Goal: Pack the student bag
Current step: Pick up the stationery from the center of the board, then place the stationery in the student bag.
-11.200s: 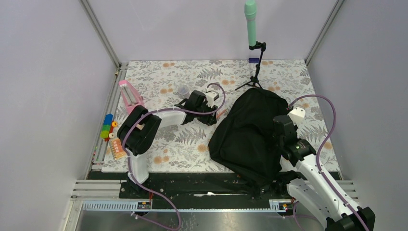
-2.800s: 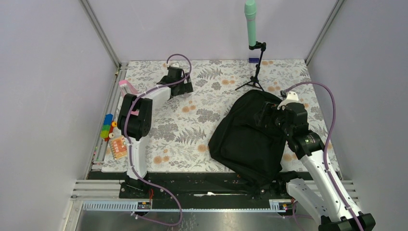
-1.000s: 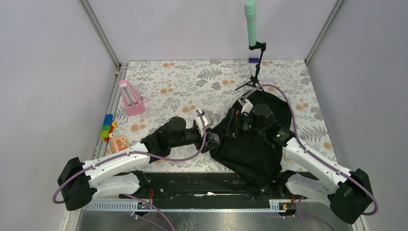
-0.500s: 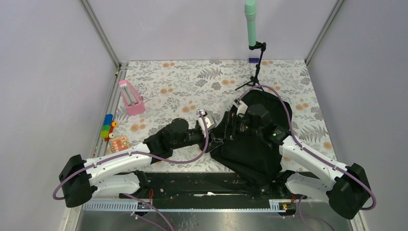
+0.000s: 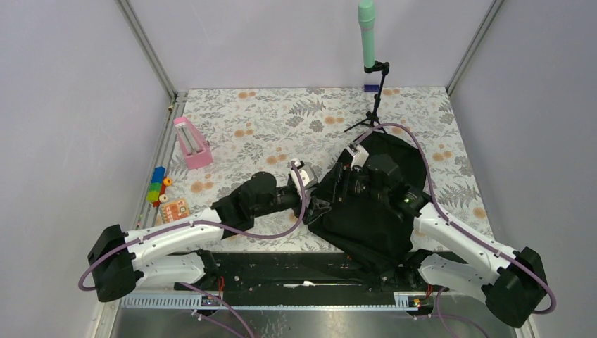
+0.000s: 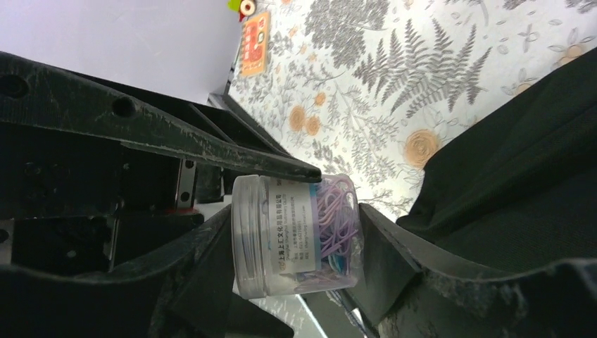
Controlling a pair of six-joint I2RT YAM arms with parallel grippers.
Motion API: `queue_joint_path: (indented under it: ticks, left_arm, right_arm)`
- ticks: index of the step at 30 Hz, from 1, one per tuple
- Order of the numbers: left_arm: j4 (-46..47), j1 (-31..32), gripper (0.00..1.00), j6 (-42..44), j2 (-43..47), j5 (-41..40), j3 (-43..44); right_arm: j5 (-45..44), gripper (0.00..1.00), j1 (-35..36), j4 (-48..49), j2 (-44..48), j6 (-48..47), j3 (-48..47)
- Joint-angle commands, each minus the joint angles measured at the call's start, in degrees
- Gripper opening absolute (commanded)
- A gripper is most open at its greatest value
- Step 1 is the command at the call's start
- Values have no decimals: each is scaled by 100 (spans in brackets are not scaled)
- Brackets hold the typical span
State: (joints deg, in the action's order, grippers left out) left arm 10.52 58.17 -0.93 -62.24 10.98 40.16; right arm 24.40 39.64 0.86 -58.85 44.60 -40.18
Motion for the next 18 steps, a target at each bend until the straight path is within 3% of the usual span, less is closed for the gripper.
queue_joint_path:
  ticks: [1,5,13,18]
  left_arm:
    - [424,36,84,6,-16,14,273]
    - [549,36,99,-36,106,111,192]
    - [553,21,99,-195,-287,-114,300]
    - [-359,-72,99,-24,-1343,432,1349]
  right_arm:
    - [-812,51,38,-529,313,-477,-221]
    - [-1517,53,-194,-1287,452,-1140,-603]
    - [-1418,52,-1692,-1573,611,-1783,-898]
    - [-1273,52,-2682,-1596,517,-2040,-880]
